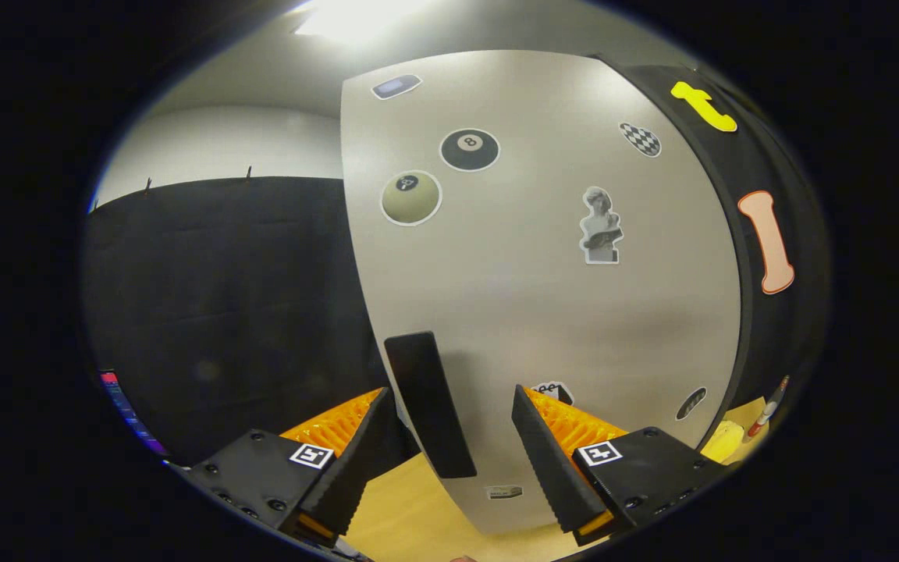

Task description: Open the shoe cabinet door, grab the shoes and put them into the shoe cabinet, then close the shoe cabinet door.

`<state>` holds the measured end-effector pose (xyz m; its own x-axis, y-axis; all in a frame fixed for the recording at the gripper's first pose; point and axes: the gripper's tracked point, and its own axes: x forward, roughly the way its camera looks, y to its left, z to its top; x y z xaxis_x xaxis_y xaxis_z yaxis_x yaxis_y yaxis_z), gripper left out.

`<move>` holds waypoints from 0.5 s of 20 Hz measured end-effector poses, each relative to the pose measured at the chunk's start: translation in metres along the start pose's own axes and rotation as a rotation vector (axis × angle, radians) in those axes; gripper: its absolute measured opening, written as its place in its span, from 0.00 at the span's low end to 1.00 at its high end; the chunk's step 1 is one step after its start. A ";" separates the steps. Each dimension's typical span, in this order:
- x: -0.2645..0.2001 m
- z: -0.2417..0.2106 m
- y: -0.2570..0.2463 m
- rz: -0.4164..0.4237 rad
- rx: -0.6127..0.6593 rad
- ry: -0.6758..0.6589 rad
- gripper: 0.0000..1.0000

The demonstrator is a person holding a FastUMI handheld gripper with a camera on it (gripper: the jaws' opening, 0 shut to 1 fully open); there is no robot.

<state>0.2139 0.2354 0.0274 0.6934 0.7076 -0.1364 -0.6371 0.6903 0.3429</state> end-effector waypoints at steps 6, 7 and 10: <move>-0.049 0.013 -0.019 -0.077 -0.052 -0.041 0.98; -0.063 0.018 -0.025 -0.094 -0.059 -0.054 0.98; -0.109 0.033 -0.058 -0.185 -0.105 -0.097 0.98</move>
<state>0.1861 0.1137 0.0528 0.8276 0.5530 -0.0962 -0.5238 0.8225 0.2215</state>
